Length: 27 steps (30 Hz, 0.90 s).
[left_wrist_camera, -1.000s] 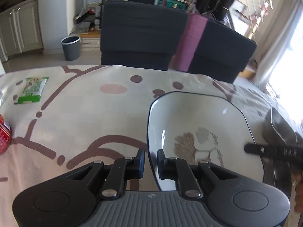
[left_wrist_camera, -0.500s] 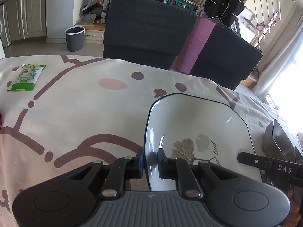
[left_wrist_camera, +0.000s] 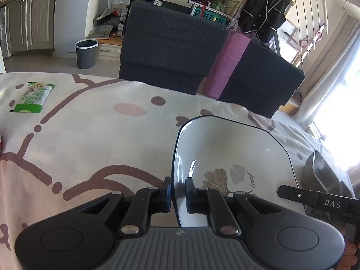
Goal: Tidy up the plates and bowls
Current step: 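Lift the white plate with both tools and carry it across the table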
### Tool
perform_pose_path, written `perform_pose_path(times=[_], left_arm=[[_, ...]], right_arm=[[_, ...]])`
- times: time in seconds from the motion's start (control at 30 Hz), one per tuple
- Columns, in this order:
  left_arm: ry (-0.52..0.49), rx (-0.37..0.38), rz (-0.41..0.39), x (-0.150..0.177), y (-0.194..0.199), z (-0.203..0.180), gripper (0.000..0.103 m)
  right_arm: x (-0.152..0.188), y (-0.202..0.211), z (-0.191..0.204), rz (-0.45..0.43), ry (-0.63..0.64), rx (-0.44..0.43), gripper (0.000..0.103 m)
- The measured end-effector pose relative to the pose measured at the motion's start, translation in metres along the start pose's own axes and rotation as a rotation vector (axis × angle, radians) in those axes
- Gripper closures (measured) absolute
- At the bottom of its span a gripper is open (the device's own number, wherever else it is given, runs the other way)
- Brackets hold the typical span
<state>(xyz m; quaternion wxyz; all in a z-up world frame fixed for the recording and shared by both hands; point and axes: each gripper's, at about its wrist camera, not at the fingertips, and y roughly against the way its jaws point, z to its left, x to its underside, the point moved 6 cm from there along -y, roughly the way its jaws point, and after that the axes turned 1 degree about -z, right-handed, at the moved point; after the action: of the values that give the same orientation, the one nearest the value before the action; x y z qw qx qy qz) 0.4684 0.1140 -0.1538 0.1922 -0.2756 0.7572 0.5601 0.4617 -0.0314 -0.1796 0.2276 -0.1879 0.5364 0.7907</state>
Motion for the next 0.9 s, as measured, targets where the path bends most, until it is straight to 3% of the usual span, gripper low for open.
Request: perform_pose_path(times=[0.57,0.9], left_arm=[[-0.021,0.041,-0.12,-0.009,0.102,-0.052,0.093],[-0.055,0.043,-0.143,0.028,0.166,-0.08,0.094]], right_arm=[[-0.014,0.095,0.006,-0.157,0.005,-0.066,0.092],[0.016,0.153,0.003,-0.159,0.015,-0.066,0.091]])
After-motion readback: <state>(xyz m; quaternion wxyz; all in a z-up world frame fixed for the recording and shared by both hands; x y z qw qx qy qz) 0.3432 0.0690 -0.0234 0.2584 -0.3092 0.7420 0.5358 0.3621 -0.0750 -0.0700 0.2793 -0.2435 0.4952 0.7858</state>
